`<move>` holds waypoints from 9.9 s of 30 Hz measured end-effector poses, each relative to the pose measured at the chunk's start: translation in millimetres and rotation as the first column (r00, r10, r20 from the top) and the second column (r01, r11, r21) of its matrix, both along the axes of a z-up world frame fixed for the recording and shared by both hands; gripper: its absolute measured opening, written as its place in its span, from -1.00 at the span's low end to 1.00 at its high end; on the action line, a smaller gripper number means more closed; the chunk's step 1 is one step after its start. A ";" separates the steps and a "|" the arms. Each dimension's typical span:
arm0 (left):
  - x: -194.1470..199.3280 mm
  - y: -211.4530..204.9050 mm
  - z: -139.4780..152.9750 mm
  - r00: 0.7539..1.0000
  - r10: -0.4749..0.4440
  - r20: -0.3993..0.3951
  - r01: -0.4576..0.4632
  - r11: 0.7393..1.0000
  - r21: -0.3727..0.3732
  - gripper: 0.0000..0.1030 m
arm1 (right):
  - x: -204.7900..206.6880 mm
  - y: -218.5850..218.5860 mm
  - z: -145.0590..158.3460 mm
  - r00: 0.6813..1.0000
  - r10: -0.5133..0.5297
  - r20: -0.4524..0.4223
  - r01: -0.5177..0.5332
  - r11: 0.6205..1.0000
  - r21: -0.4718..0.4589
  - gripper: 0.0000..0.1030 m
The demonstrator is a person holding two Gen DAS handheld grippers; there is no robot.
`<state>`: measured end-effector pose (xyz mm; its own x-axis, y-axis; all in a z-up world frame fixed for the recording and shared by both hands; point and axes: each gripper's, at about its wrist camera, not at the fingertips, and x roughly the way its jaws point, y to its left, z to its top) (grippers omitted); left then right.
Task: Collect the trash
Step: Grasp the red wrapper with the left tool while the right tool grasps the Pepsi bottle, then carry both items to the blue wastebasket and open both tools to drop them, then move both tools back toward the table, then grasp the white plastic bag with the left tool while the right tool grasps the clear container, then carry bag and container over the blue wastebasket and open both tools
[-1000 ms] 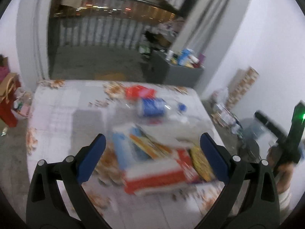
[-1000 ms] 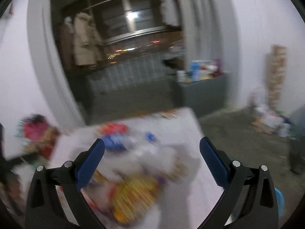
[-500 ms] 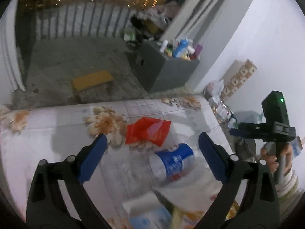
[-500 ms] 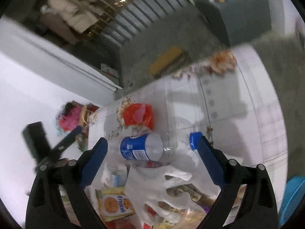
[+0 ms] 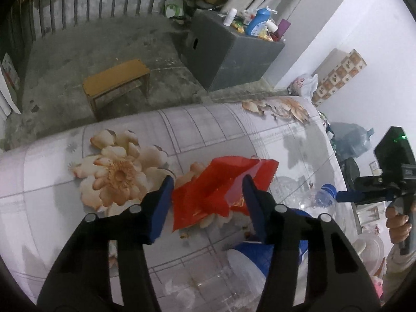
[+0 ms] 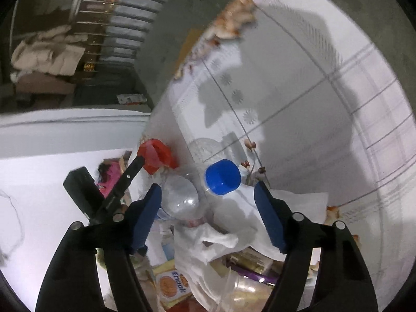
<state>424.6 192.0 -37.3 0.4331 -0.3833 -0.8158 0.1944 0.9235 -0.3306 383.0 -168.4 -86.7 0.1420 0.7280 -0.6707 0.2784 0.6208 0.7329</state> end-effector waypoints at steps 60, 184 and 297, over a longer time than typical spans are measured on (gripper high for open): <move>-158.6 -121.4 213.4 0.922 -0.094 0.375 0.128 0.990 -0.065 -0.98 | -164.0 -168.9 149.8 0.822 -0.406 0.400 0.332 0.912 0.243 -0.39; -193.8 -126.8 75.2 0.909 -0.411 0.065 0.400 0.906 0.139 -0.17 | -197.6 5.5 117.6 0.826 0.034 0.563 0.214 0.905 -0.368 0.26; -295.2 -494.2 89.6 0.652 -0.749 0.121 0.748 0.661 0.065 -0.94 | -452.7 -299.7 60.7 0.585 -0.610 0.535 0.794 0.564 -0.225 -0.87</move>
